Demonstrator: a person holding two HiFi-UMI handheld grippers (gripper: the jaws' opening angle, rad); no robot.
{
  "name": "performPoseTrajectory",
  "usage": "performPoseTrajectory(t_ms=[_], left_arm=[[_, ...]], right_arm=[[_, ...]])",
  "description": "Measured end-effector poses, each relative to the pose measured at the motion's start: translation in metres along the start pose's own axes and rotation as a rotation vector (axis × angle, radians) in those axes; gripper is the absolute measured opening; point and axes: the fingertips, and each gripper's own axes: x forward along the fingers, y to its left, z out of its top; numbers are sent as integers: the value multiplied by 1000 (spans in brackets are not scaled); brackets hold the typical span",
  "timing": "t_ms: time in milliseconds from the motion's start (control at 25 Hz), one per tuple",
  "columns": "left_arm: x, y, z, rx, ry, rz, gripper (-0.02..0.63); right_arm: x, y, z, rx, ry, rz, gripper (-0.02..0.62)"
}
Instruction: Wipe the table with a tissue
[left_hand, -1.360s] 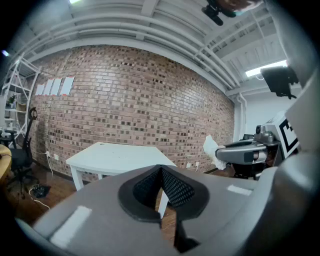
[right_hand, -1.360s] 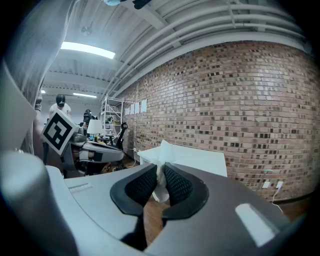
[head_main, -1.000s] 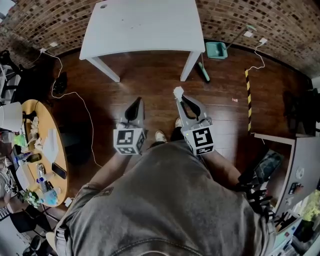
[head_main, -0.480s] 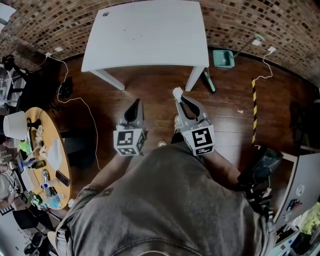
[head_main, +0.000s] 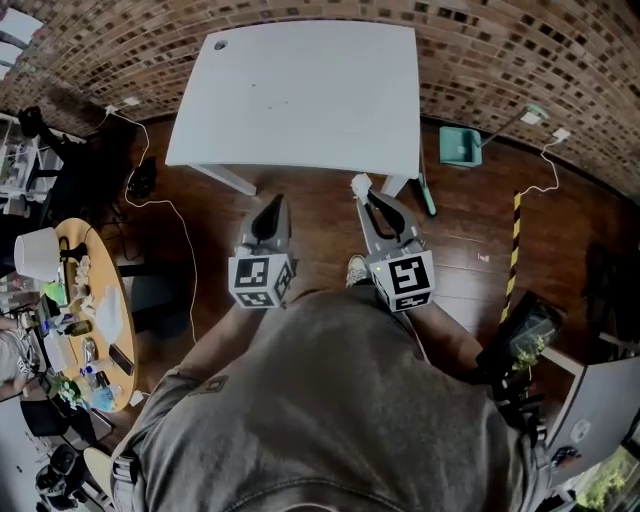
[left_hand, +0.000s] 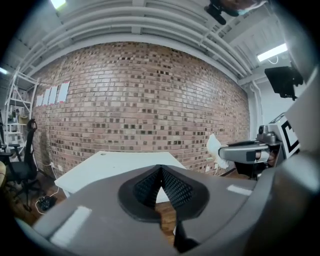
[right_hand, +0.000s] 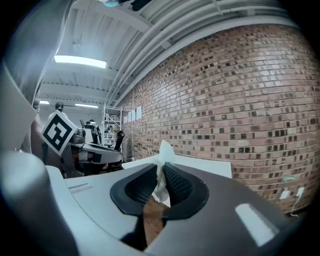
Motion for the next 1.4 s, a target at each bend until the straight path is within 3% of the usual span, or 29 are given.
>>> performPoseTrajectory(t_ms=[640, 1040, 1400], left_arm=[[32, 29, 0, -41, 36, 107, 2], [83, 72, 2, -75, 33, 80, 2], [127, 155, 1, -107, 53, 23, 2]], right_arm=[[59, -17, -7, 4, 48, 122, 60], [119, -24, -13, -7, 105, 95, 60], [205, -11, -14, -7, 183, 35, 60]])
